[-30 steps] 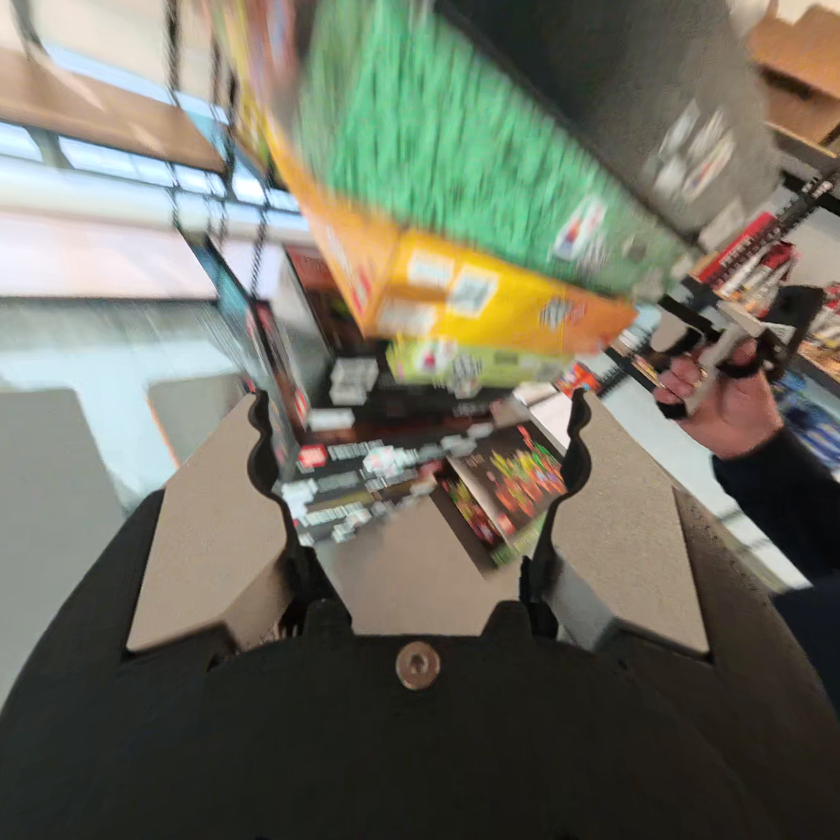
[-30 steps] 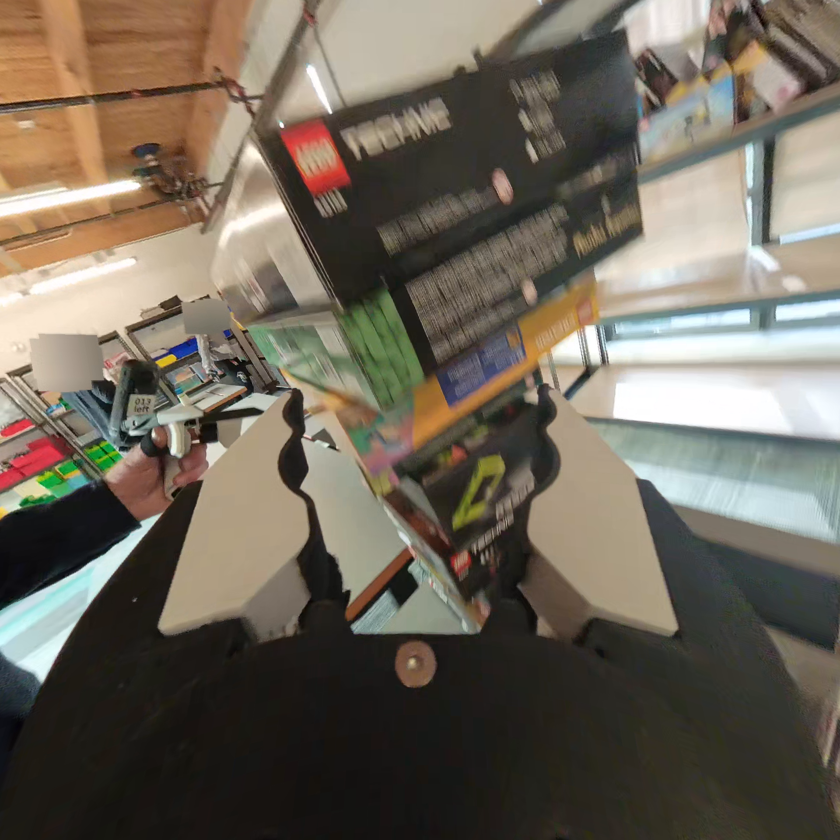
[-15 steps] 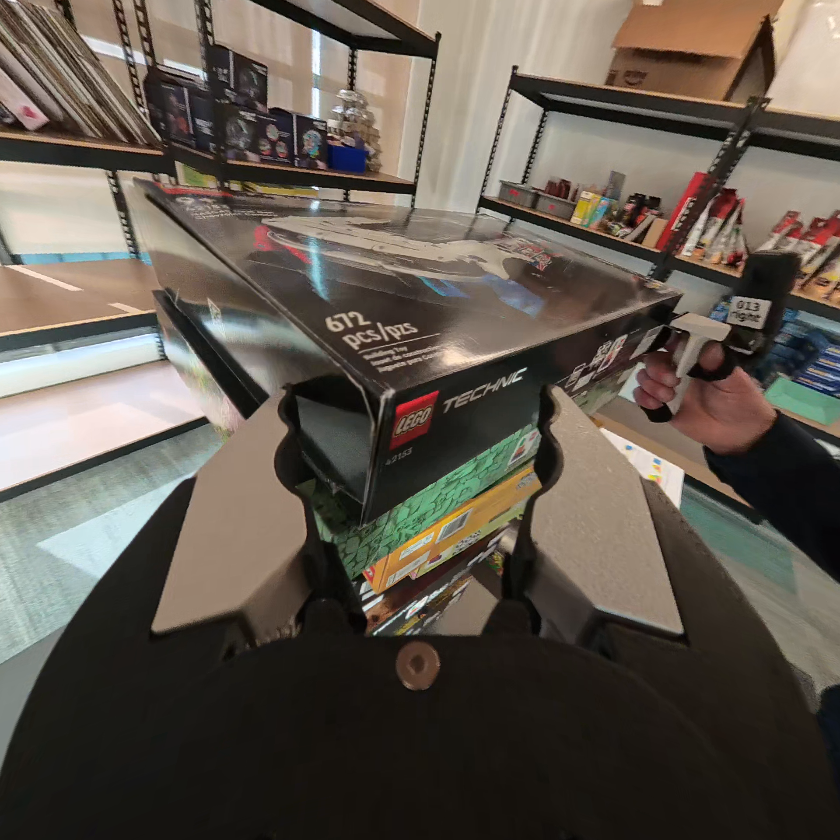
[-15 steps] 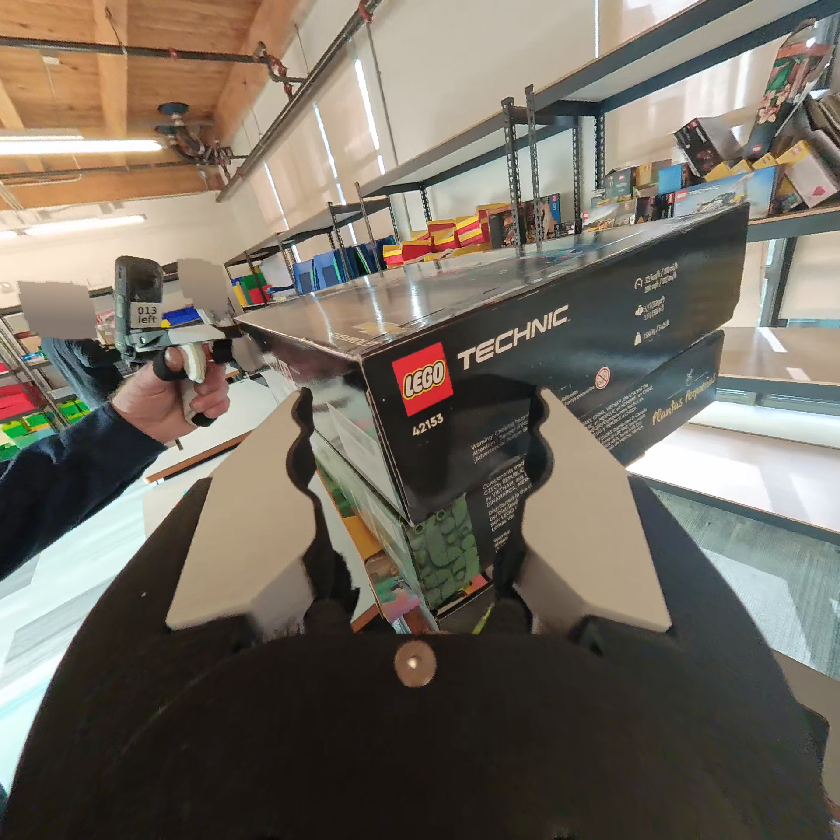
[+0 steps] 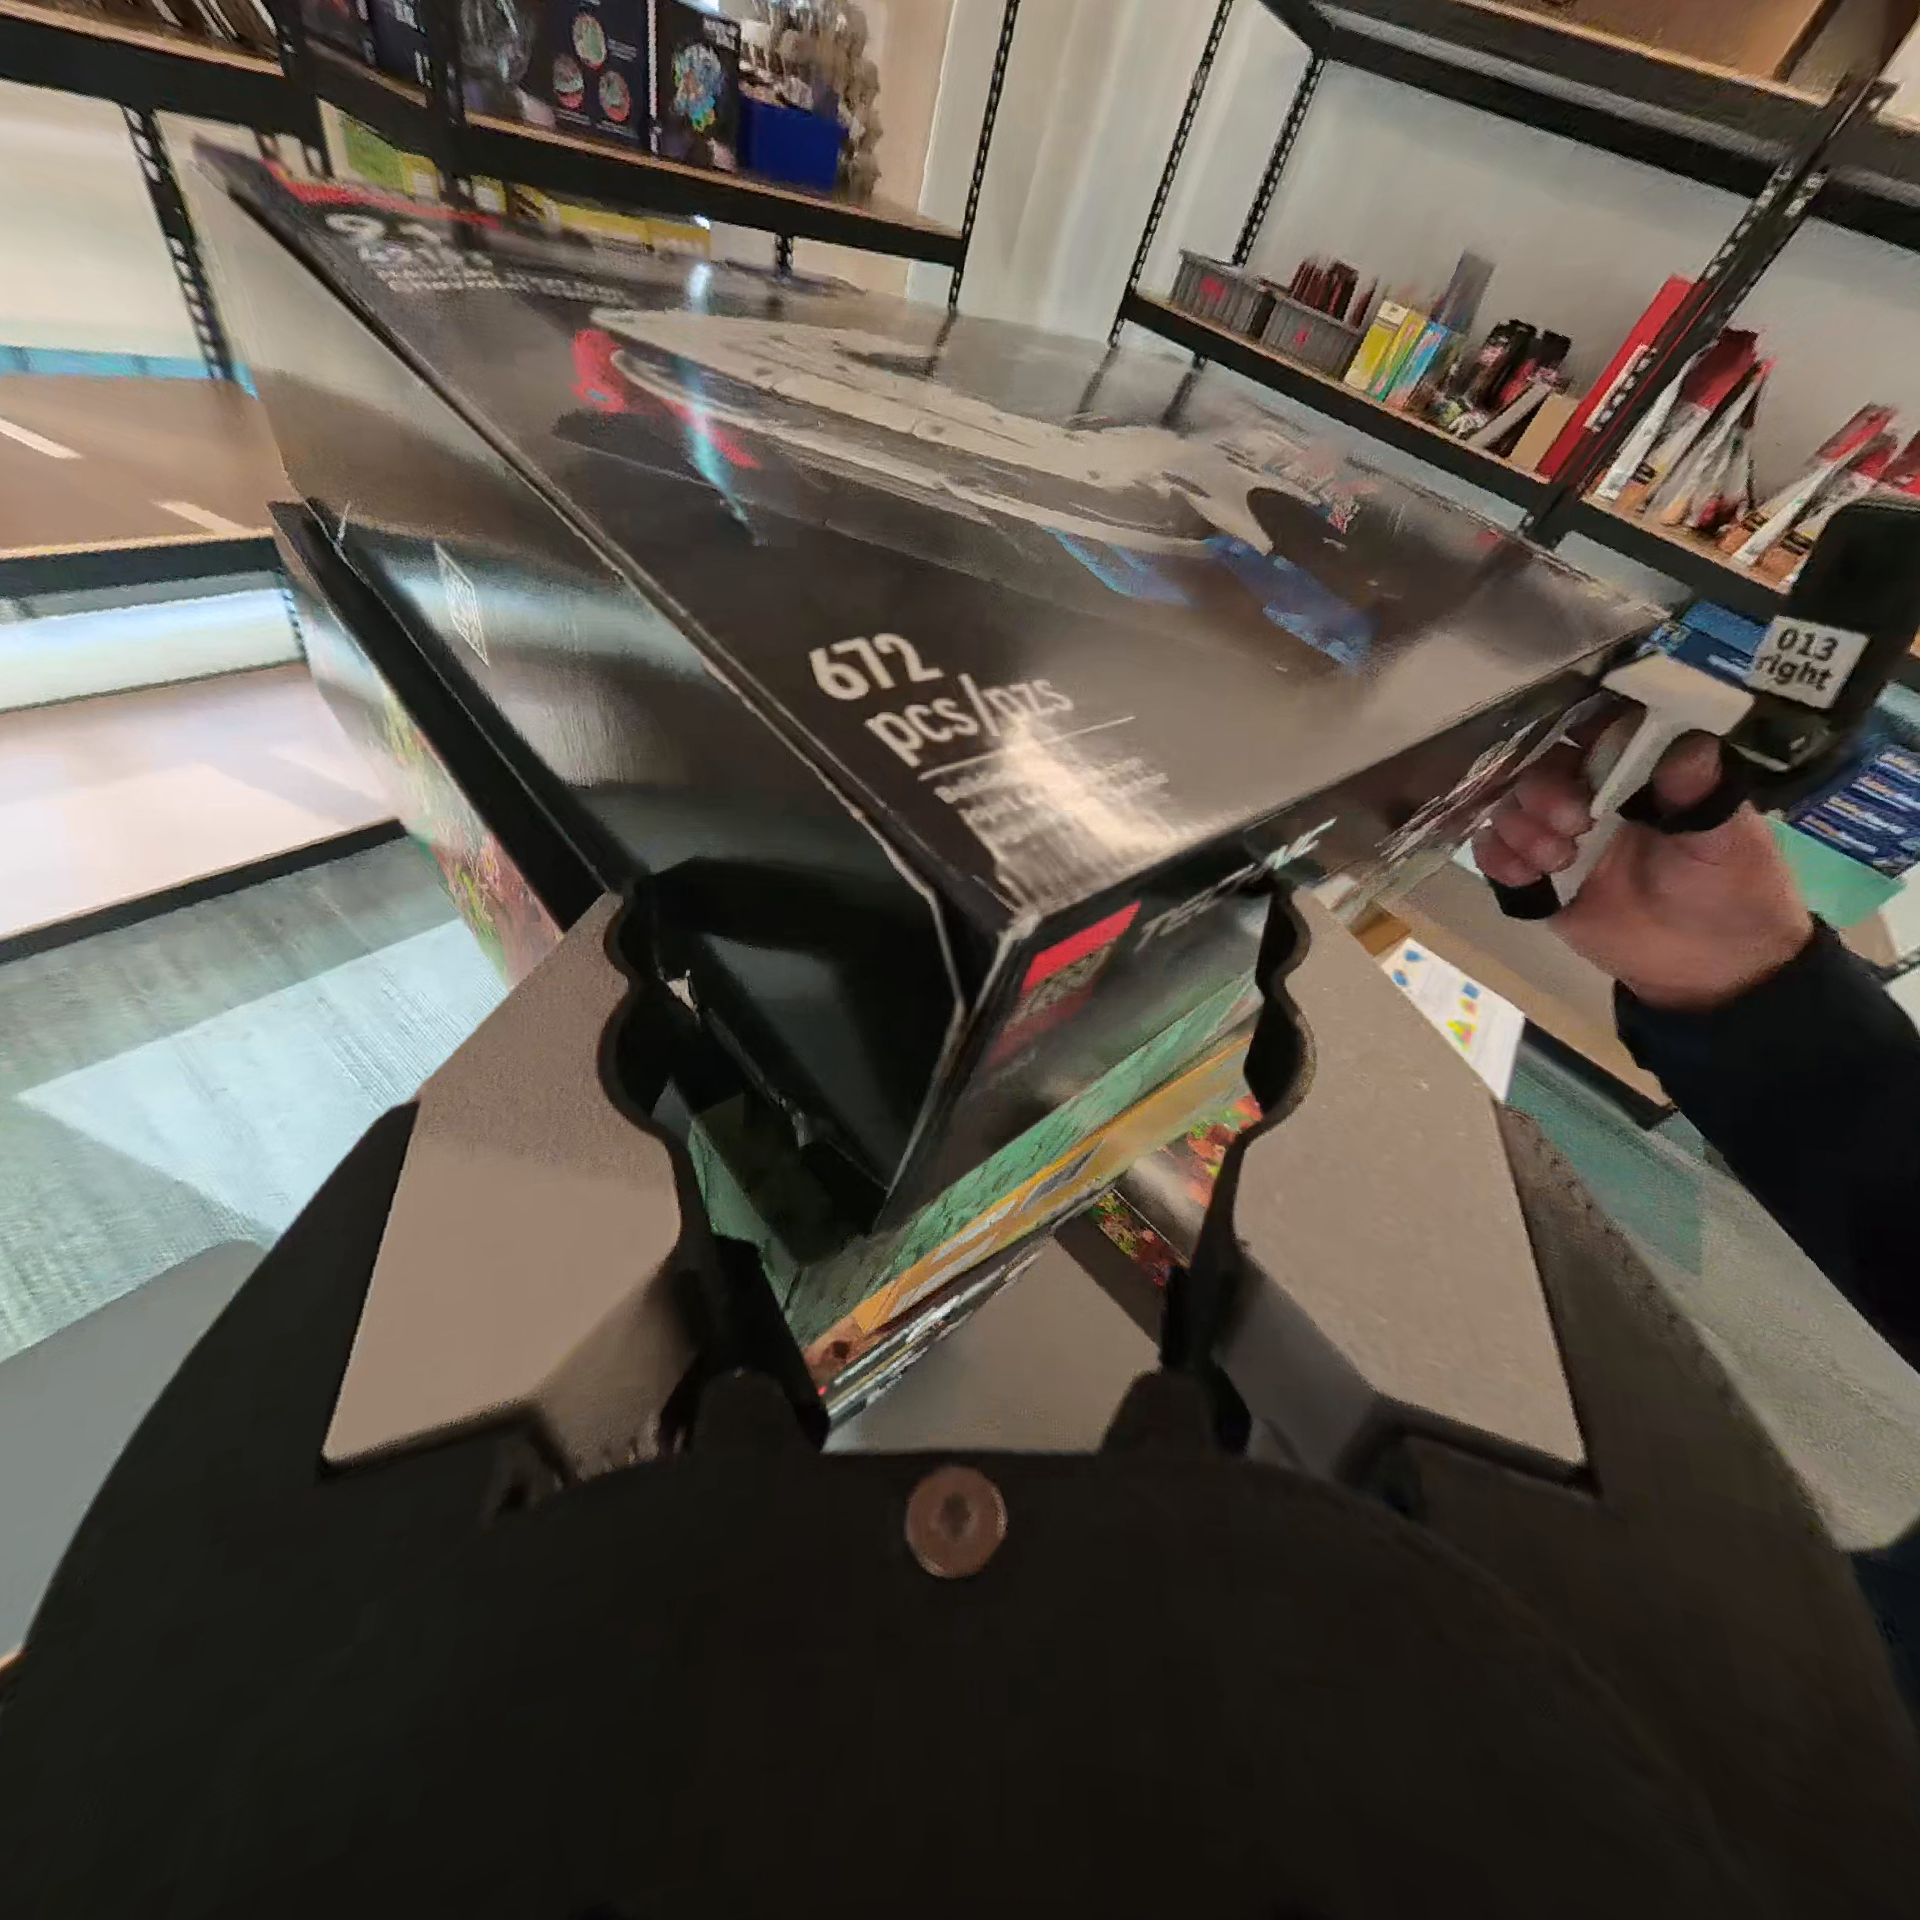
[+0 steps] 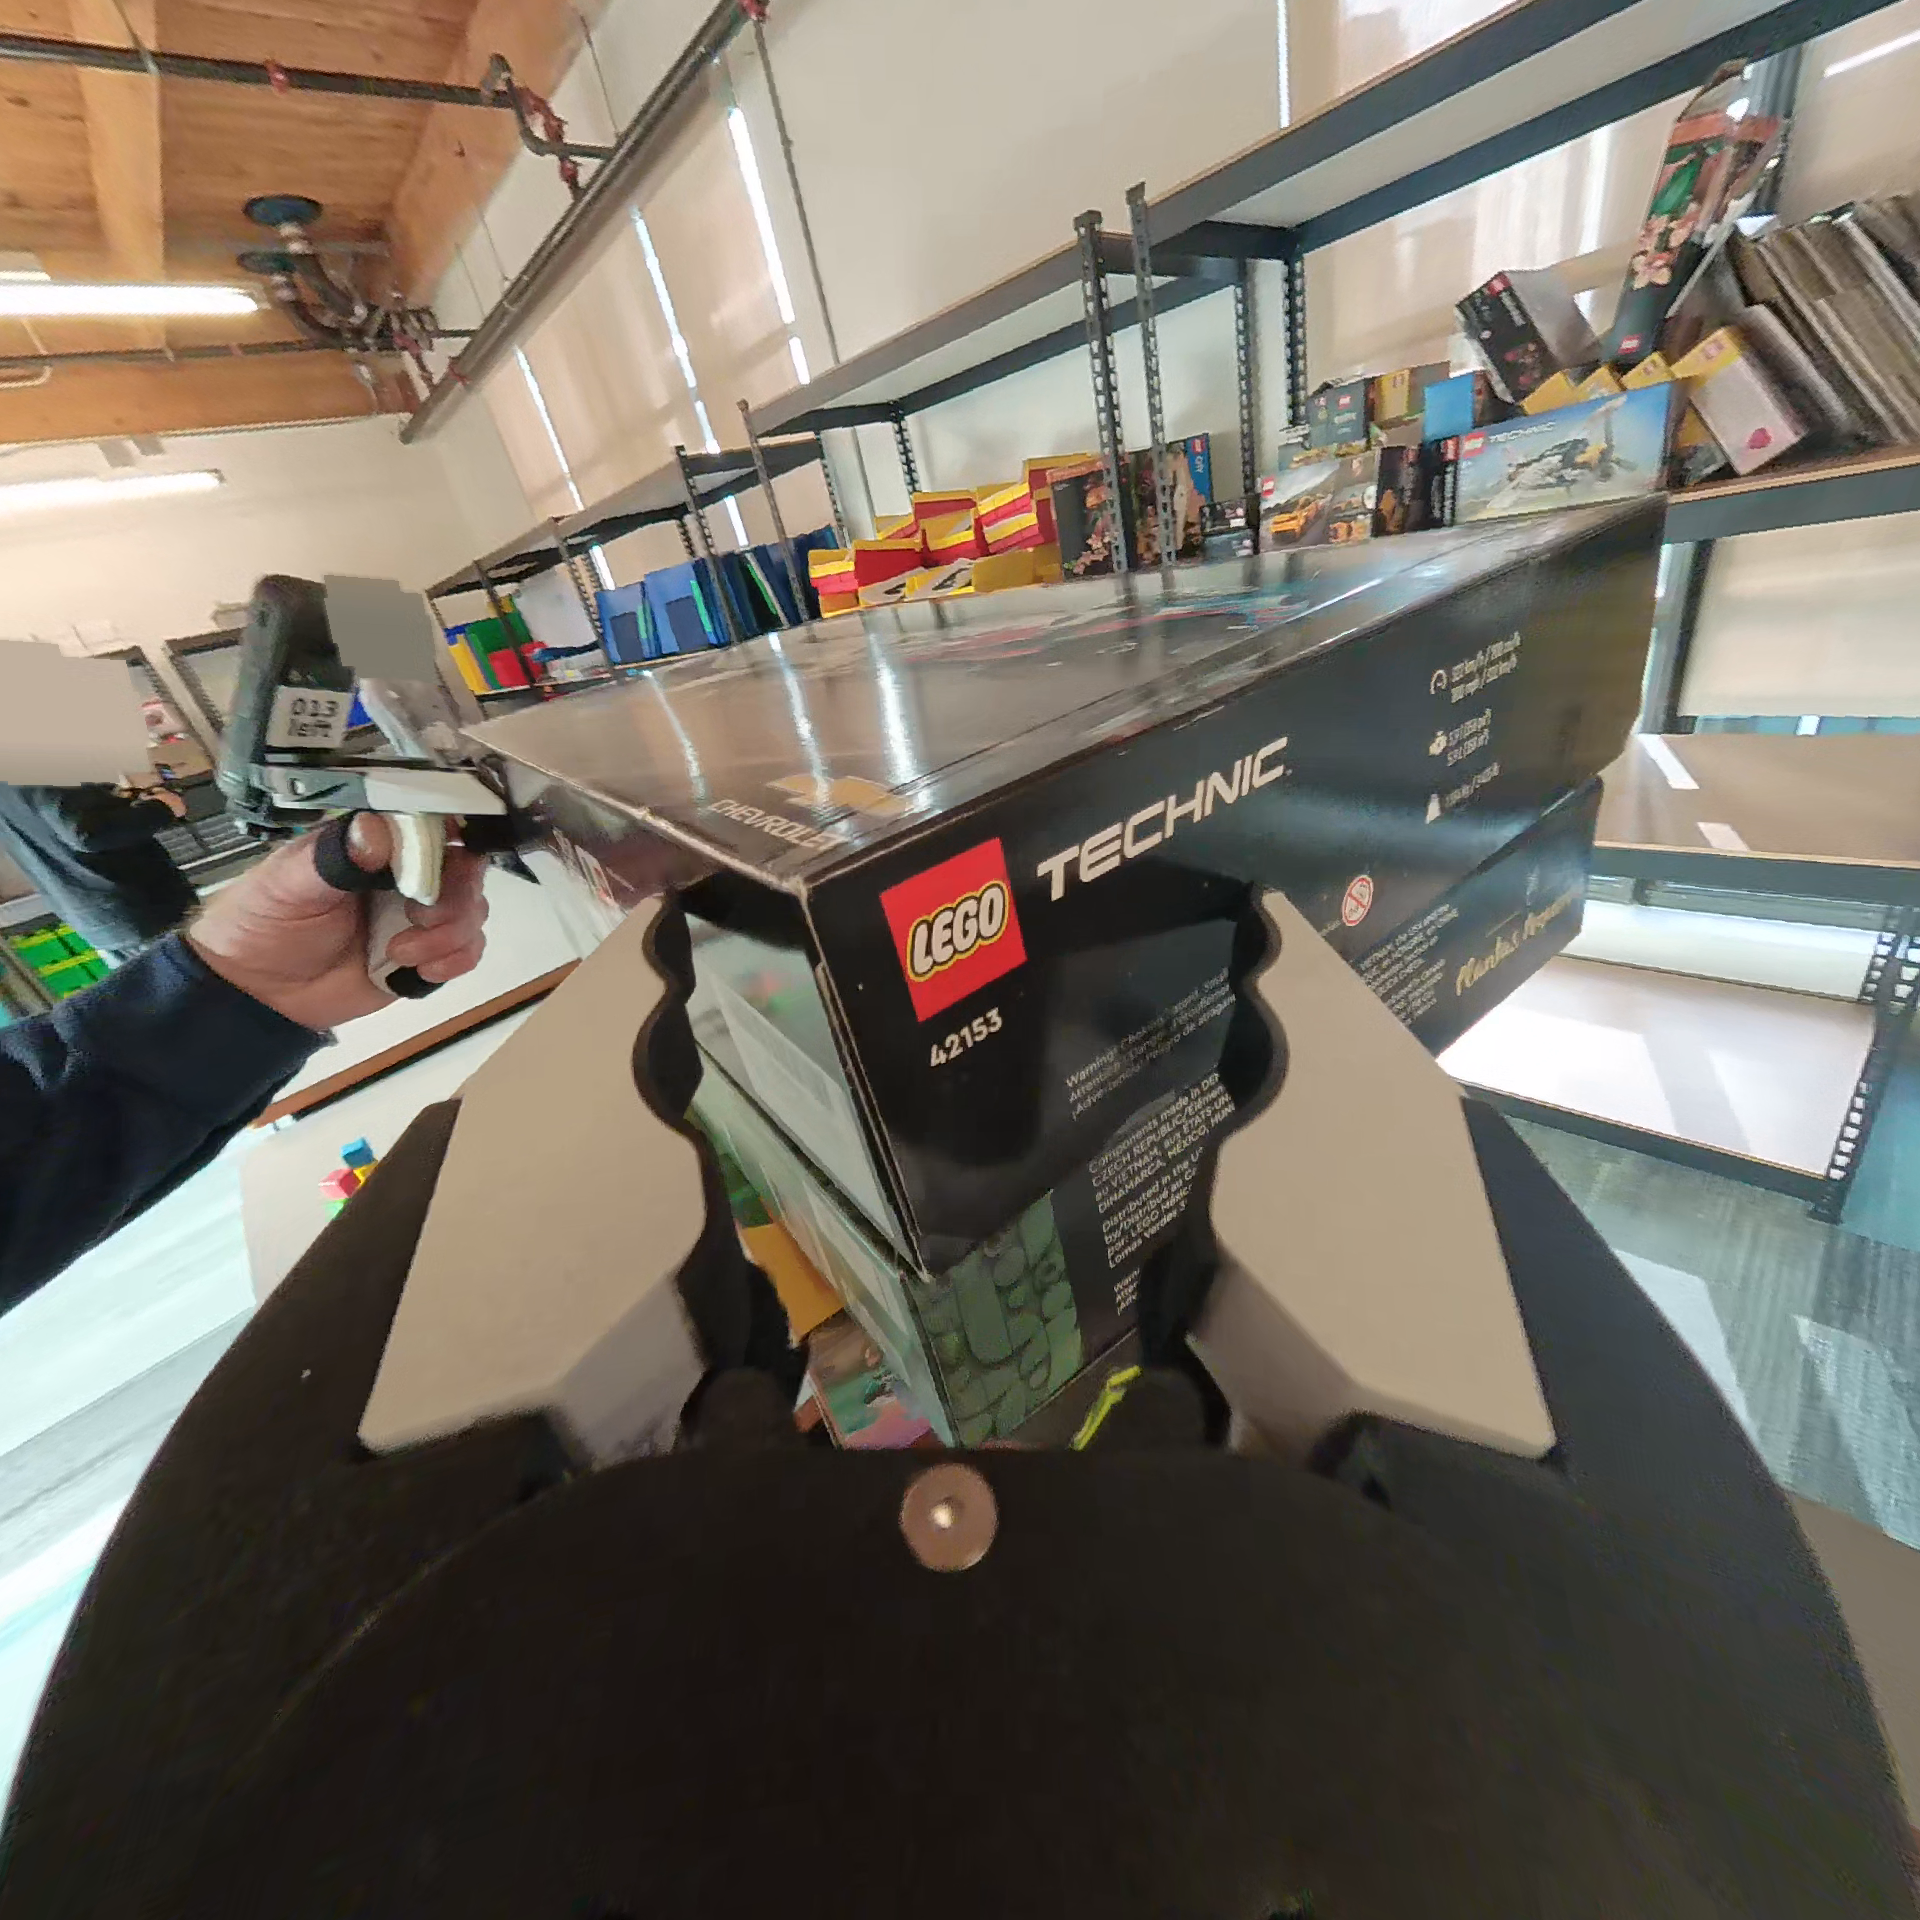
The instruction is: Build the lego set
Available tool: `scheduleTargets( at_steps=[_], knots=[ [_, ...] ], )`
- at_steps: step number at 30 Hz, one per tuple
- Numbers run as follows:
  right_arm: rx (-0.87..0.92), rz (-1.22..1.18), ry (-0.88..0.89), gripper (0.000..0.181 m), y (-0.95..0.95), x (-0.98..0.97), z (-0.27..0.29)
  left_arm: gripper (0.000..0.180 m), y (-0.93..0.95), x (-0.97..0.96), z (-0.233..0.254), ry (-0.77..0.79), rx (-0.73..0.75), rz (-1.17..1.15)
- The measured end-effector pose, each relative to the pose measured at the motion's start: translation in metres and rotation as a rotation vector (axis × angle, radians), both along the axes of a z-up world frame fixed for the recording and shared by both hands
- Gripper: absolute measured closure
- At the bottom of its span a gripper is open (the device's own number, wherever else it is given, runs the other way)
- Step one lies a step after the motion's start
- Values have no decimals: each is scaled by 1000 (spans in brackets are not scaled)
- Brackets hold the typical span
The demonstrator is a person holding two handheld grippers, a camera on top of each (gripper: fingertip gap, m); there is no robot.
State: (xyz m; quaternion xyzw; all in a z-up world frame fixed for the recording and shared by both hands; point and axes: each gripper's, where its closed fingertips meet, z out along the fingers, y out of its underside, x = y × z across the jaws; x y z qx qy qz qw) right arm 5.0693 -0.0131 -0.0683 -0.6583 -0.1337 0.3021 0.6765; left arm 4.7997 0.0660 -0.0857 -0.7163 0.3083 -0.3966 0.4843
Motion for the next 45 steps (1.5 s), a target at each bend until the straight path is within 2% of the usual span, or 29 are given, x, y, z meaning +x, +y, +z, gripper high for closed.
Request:
scheduleTargets(
  at_steps=[10, 18, 21, 24, 27, 30, 37, 45],
  knots=[
    [27, -19, 24, 80, -11, 6, 8, 60, -11, 12, 11, 31, 81, 77],
    [56, -24, 26, 80, -35, 21, 12, 66, -40, 23, 12, 58, 157, 74],
    [72, -11, -33, 83, -45, 28, 5, 72, -50, 22, 4, 49, 124, 22],
    [94, 44, 11, 86, -46, 36, 6, 73, -50, 17, 14, -67, 58, -42],
    [91, 79, 29, 68, -35, 37, 8, 68, -44, 19, 16, -53, 49, -77],
    [83, 96, 27, 59, -25, 31, 12, 60, -39, 28, 17, -35, 57, -94],
    [101, 59, 43, 59, -26, 31, 18, 53, -35, 41, 17, 35, 116, -31],
    [142, 17, 96, 59, -54, 56, 27, 55, -56, 66, 32, -27, 175, -44]
  ],
)
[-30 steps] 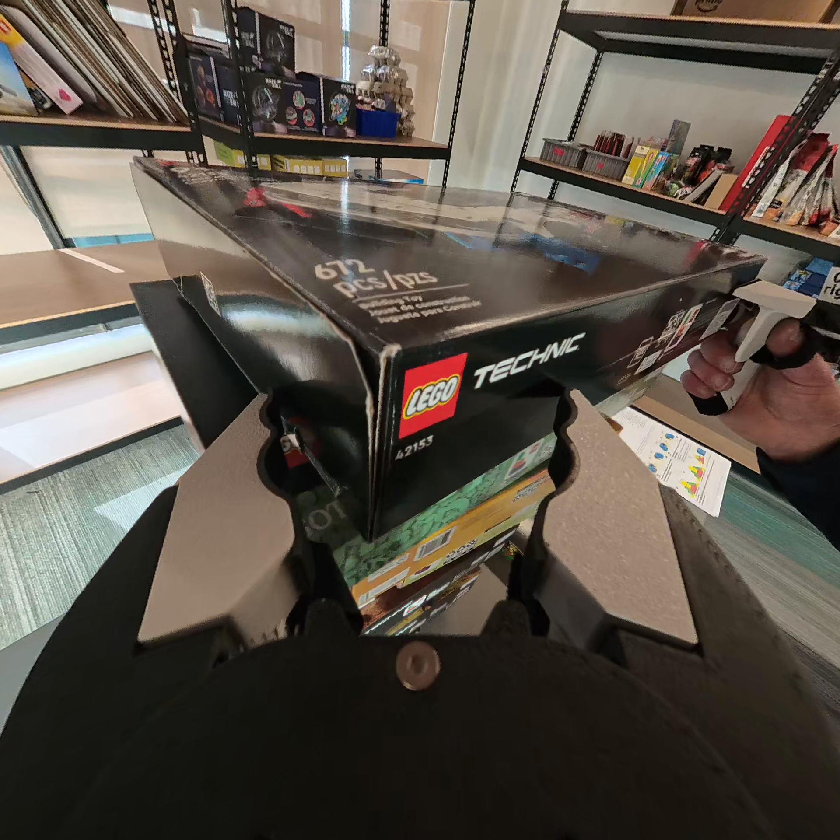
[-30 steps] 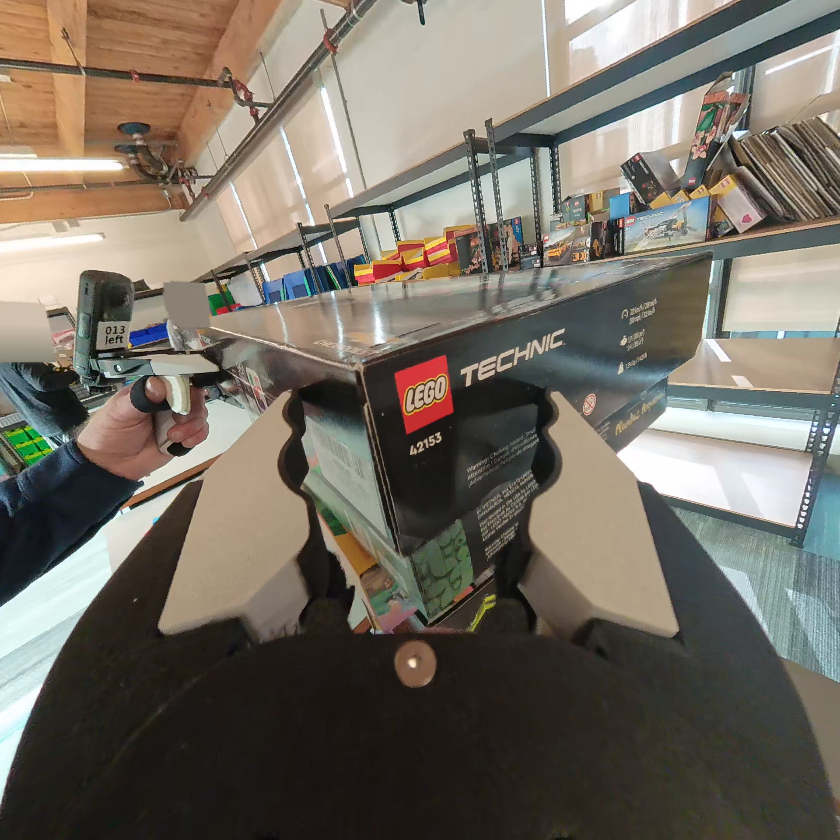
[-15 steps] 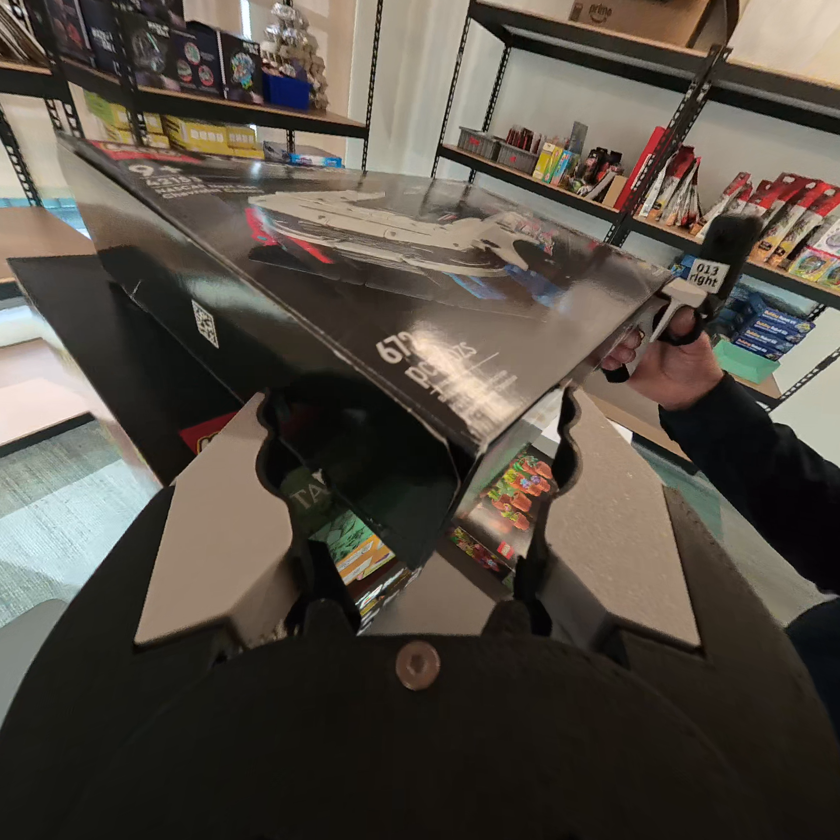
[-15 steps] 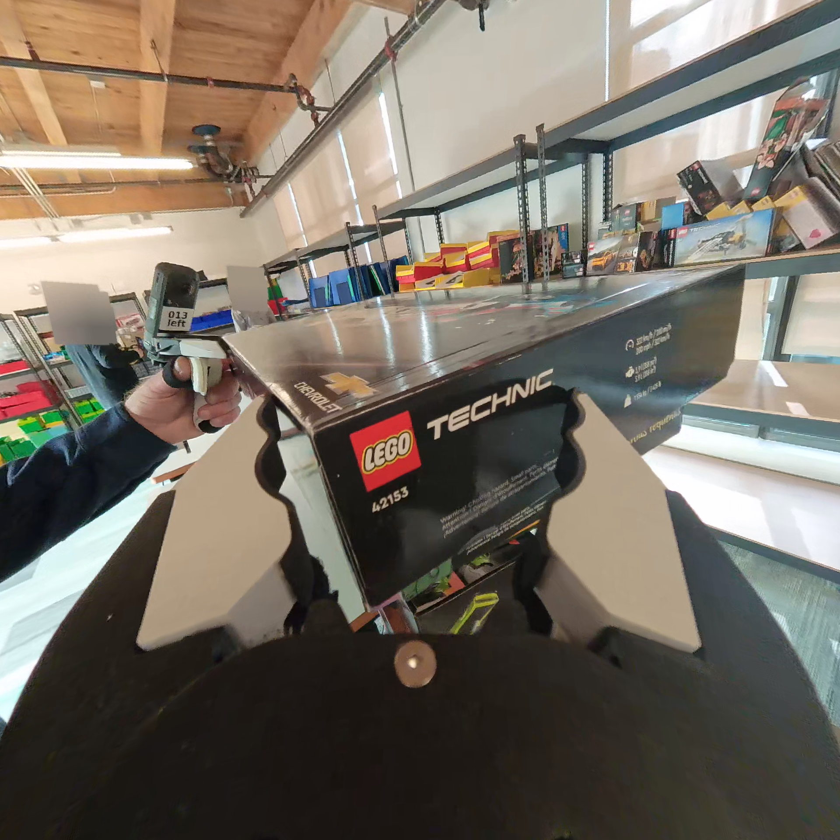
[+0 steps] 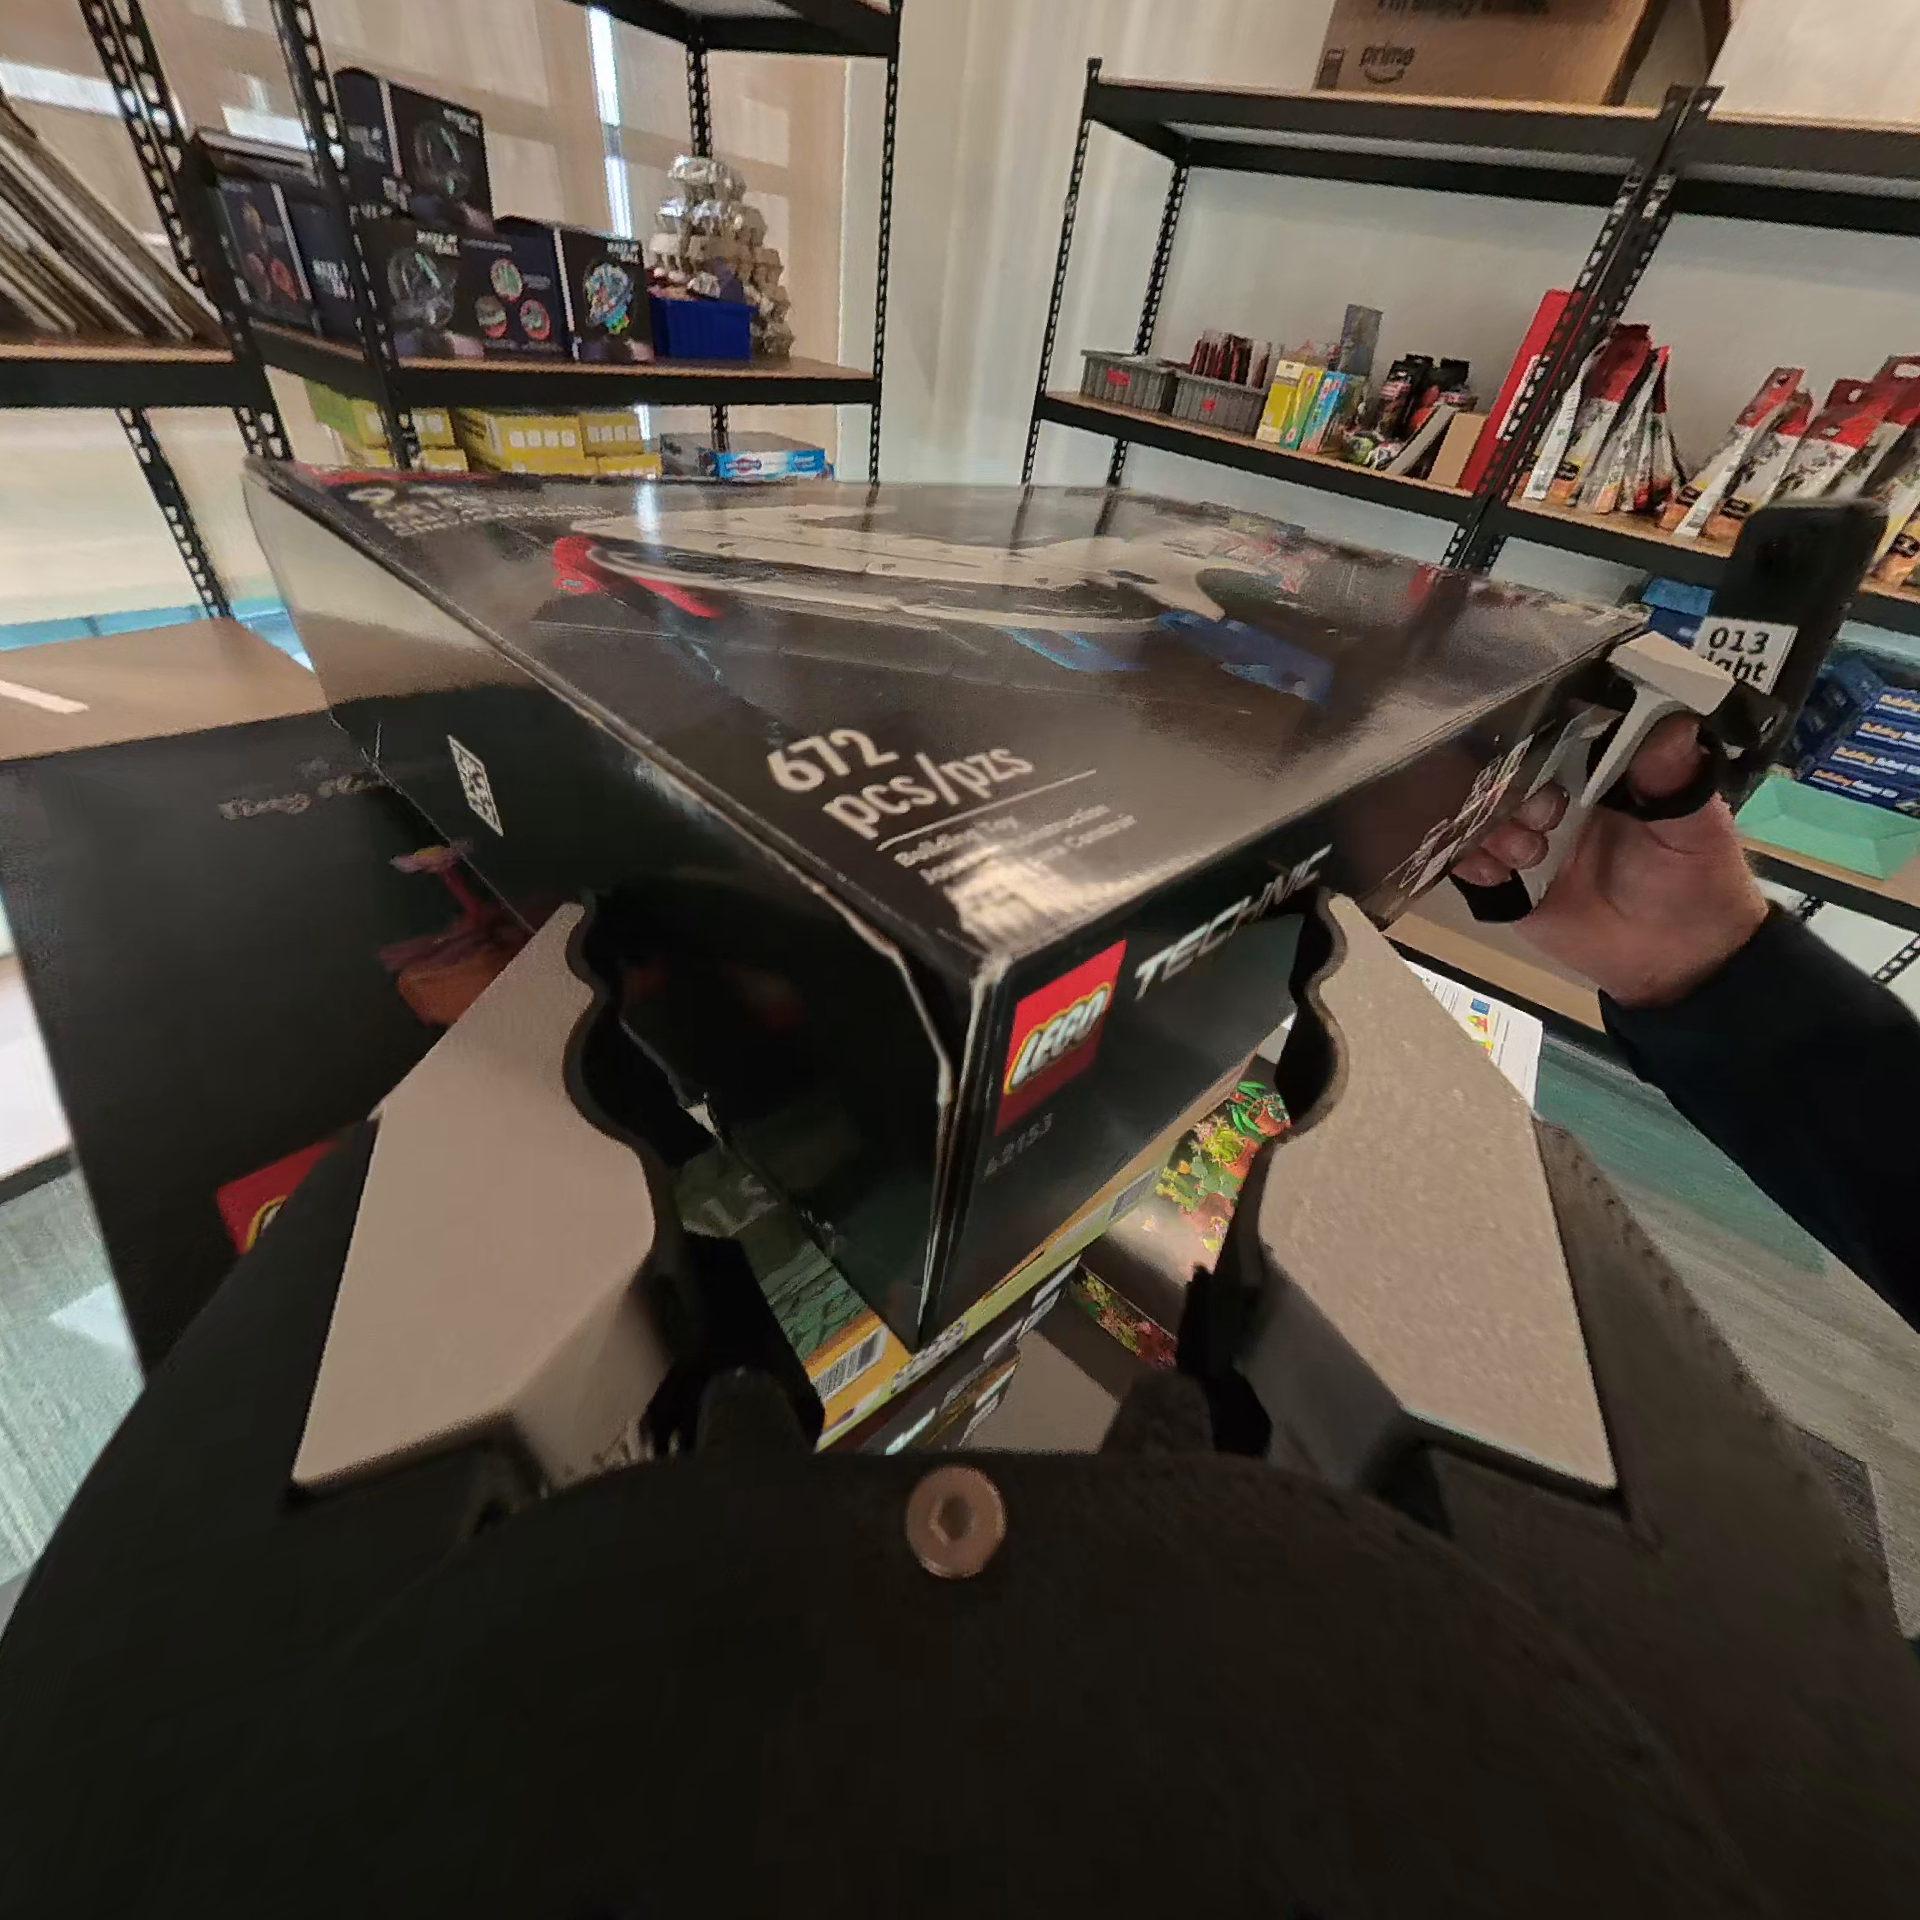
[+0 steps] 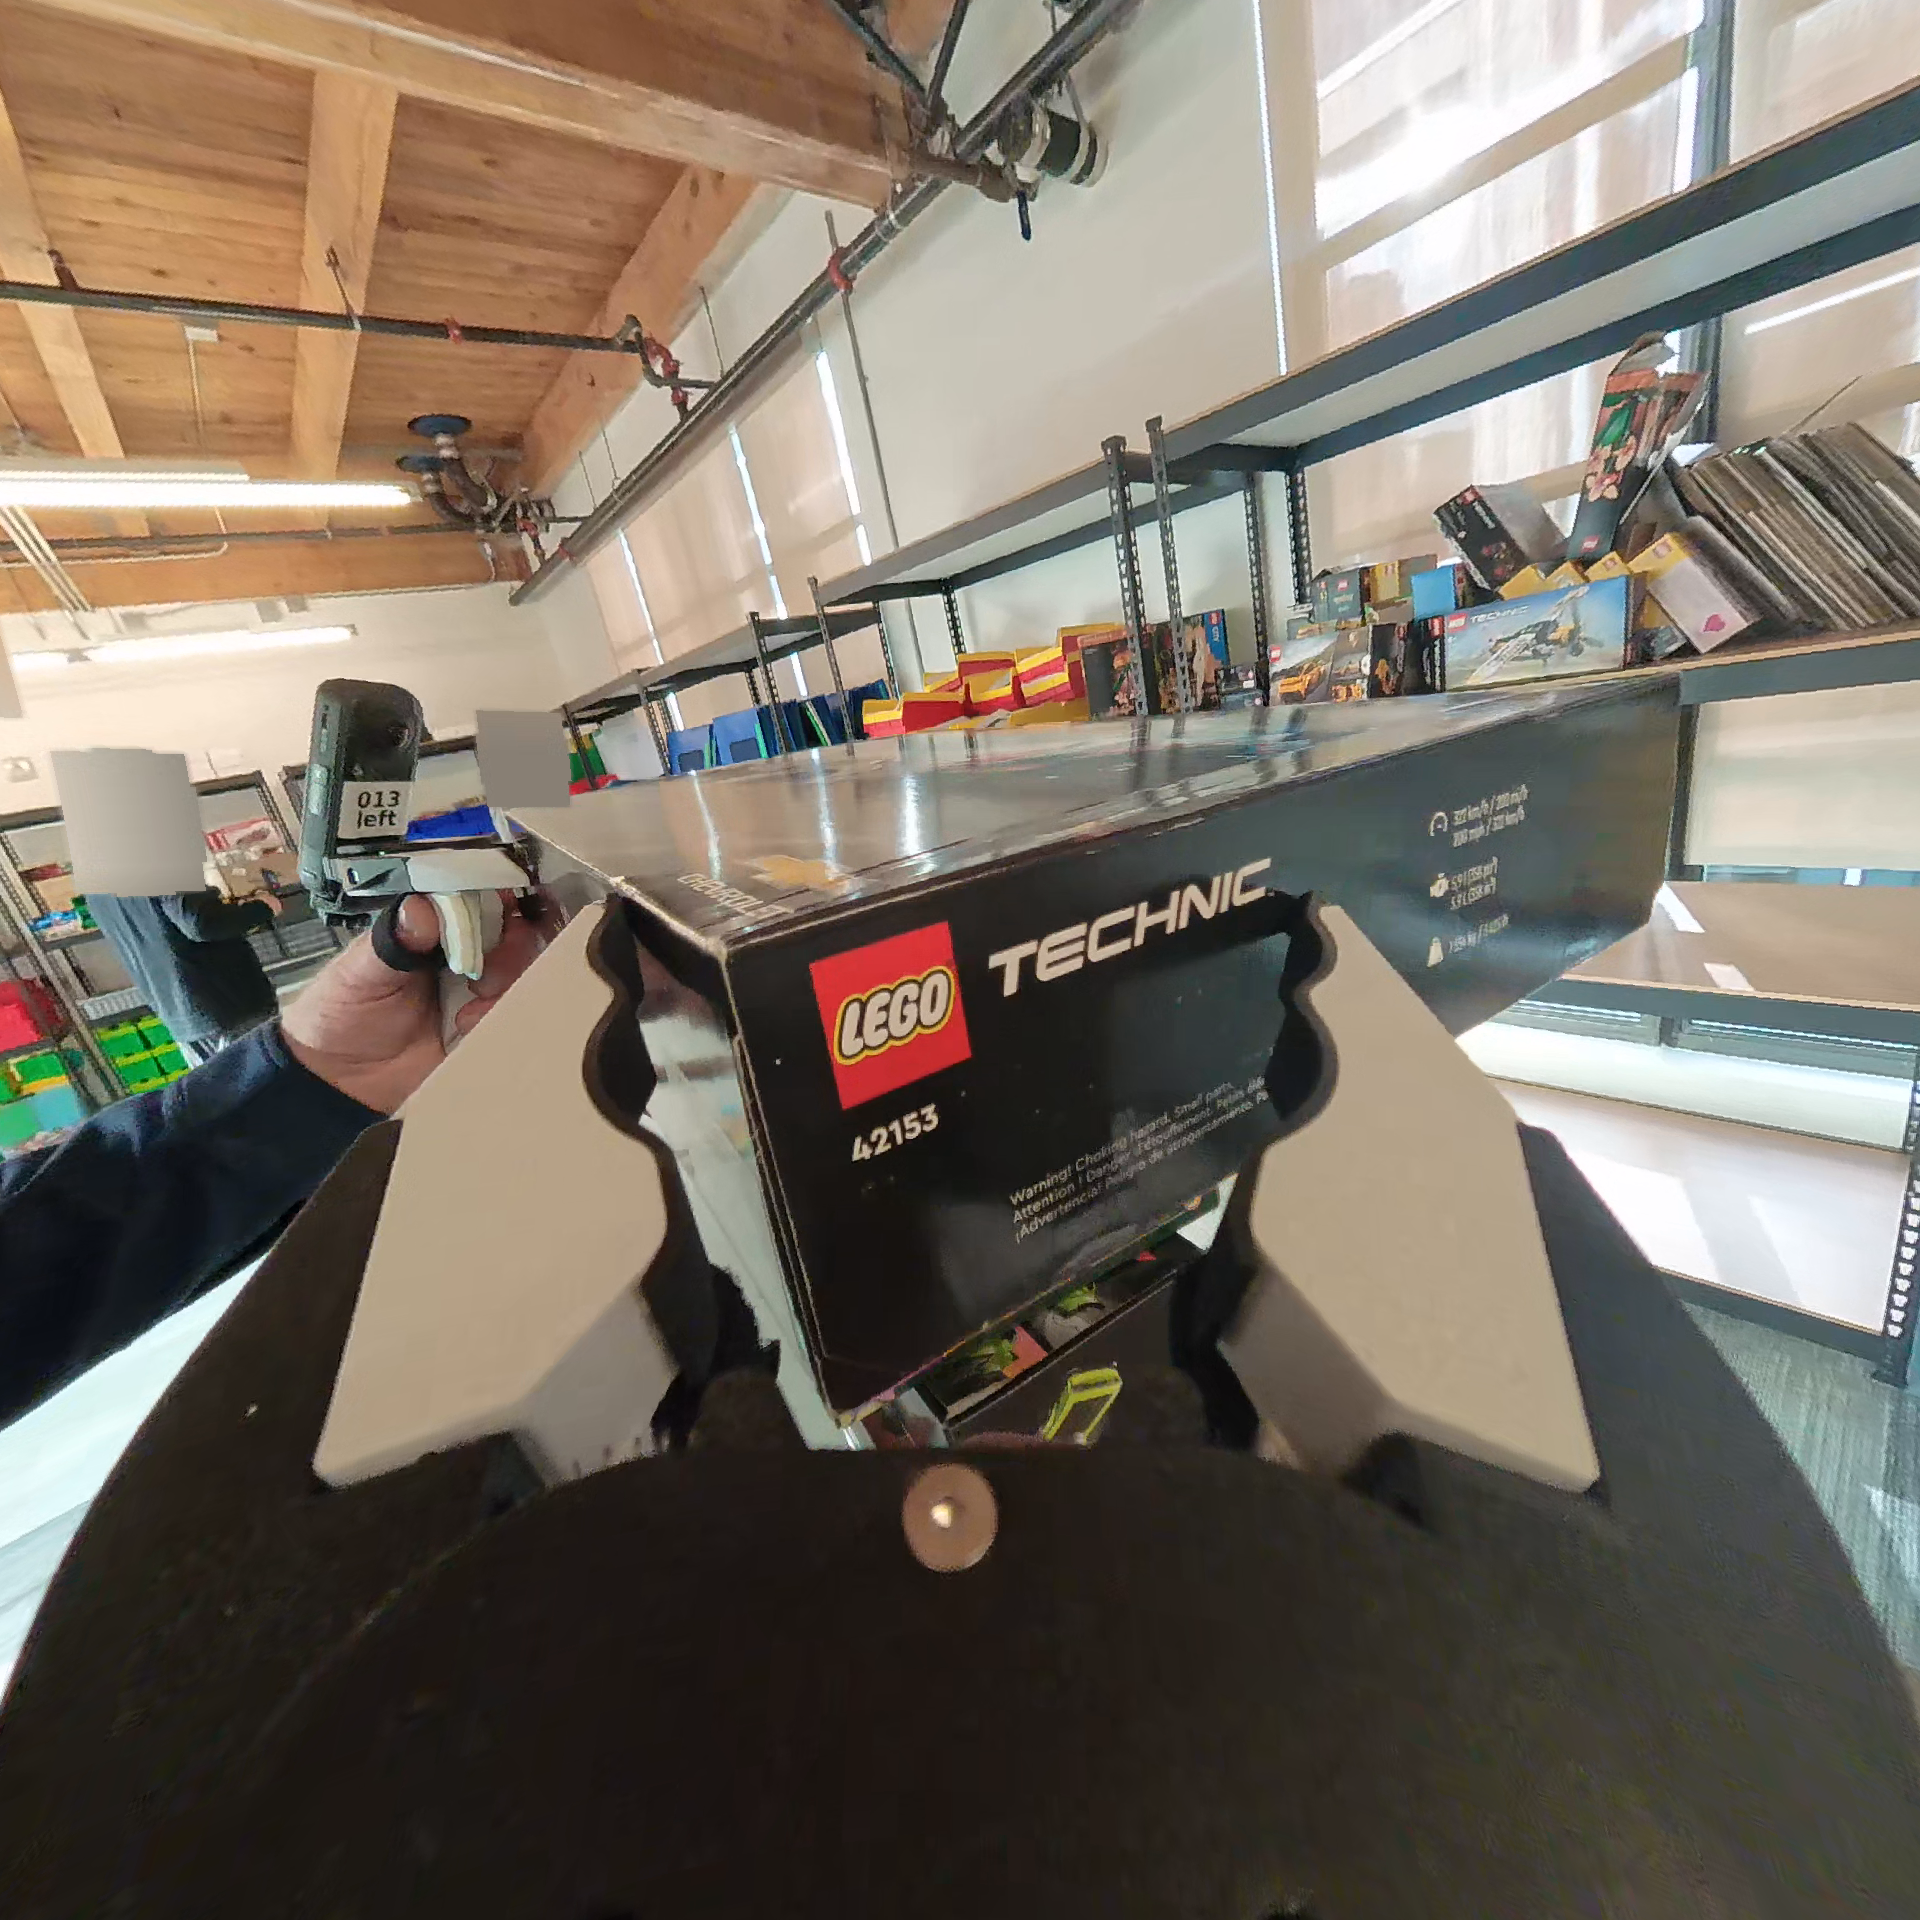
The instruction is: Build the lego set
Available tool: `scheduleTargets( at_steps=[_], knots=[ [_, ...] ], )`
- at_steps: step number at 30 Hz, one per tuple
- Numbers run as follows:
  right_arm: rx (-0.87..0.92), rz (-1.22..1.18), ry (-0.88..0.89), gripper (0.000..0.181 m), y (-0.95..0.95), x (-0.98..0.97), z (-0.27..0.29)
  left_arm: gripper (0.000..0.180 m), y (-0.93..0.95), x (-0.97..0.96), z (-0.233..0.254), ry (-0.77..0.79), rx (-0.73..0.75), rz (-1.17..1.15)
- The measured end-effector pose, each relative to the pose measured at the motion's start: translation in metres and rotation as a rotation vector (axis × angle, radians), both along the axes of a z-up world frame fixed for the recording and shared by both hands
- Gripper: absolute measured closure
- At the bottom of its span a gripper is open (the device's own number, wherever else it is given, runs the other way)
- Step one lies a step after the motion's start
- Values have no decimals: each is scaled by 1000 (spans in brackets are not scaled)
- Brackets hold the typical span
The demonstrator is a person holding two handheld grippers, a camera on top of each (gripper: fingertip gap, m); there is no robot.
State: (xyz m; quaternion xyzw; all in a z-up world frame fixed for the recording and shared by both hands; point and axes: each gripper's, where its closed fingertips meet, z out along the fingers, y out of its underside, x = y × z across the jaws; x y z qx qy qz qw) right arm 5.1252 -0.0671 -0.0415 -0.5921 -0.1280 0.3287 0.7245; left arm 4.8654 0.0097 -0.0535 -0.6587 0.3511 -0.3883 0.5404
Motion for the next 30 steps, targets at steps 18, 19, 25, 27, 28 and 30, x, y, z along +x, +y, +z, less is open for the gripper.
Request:
scheduleTargets(
  at_steps=[18, 19, 25, 27, 28, 30],
  knots=[
    [32, -132, 94, 60, -96, 86, -19, 54, -64, 97, 20, -22, 80, -170],
    [31, -141, 96, 60, -103, 92, -21, 53, -69, 104, 19, -21, 79, -184],
    [61, -210, 169, 60, -149, 134, -28, 53, -105, 149, 15, 4, 87, -296],
    [67, -235, 175, 61, -166, 148, -31, 51, -118, 166, 12, 20, 92, -322],
    [69, -247, 179, 60, -175, 155, -33, 51, -124, 174, 11, 16, 87, -338],
    [69, -267, 188, 60, -193, 168, -39, 51, -137, 190, 10, 9, 84, -373]
  ],
)
